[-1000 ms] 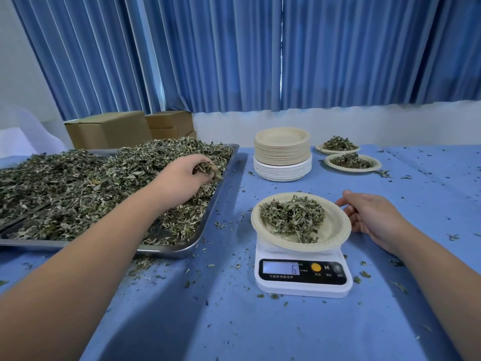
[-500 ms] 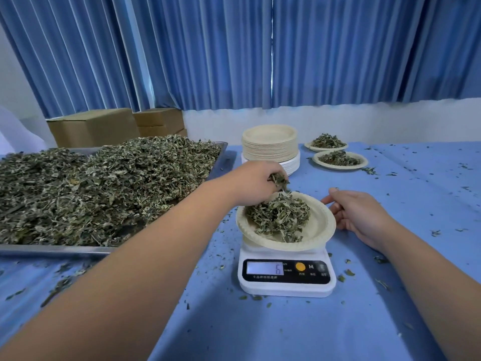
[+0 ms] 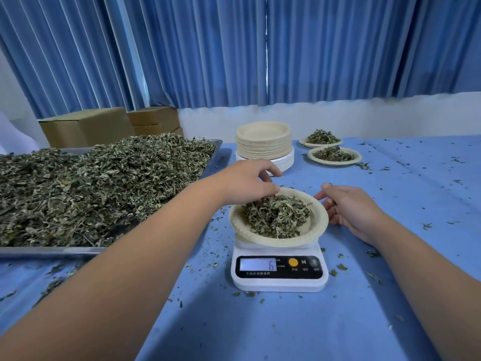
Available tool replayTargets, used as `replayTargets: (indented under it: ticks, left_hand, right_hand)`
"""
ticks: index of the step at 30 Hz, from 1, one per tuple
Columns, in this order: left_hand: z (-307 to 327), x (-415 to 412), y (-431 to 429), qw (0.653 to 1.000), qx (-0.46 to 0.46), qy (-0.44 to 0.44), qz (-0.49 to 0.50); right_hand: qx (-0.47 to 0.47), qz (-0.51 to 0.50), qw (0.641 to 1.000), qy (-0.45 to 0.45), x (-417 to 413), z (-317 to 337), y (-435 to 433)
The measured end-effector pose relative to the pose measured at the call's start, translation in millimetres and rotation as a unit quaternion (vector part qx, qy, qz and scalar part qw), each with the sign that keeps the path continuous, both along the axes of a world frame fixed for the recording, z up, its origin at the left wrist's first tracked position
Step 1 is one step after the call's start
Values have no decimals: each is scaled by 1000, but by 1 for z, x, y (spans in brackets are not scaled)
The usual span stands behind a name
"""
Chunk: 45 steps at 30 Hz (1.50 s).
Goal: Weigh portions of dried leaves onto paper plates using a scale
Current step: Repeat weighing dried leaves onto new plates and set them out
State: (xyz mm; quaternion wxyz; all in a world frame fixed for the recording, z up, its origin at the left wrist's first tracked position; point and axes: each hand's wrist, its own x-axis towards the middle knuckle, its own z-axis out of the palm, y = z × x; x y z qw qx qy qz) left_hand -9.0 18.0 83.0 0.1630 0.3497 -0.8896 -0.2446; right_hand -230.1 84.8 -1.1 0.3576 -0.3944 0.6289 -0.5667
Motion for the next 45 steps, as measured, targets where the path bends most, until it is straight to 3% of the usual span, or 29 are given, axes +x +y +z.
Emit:
replayTargets:
  ticks: [7, 13, 17, 24, 29, 35, 40, 45]
  left_hand:
    - [-2, 22, 12, 987, -32, 147, 57]
    - [-29, 36, 25, 938, -35, 285, 195]
    - [-43, 36, 30, 921, -15, 321, 219]
    - [-46, 49, 28, 927, -94, 275, 238]
    - [-51, 51, 23, 941, -34, 227, 248]
    - [-56, 50, 23, 952, 41, 108, 283]
    - [-52, 55, 22, 943, 27, 143, 299]
    - [-53, 54, 24, 937, 115, 155, 292]
  right_hand:
    - [-4, 3, 1000, 3, 0, 0, 0]
    - [-1, -1, 1000, 10, 1, 0, 0]
    - [-3, -7, 1000, 15, 0, 1, 2]
    - [-1, -22, 1000, 16, 1, 6, 8]
    - [9, -13, 1000, 1, 0, 11, 11]
    - [45, 61, 997, -13, -1, 19, 18]
    - [71, 83, 994, 8, 0, 20, 20]
    - [68, 100, 993, -10, 2, 22, 21]
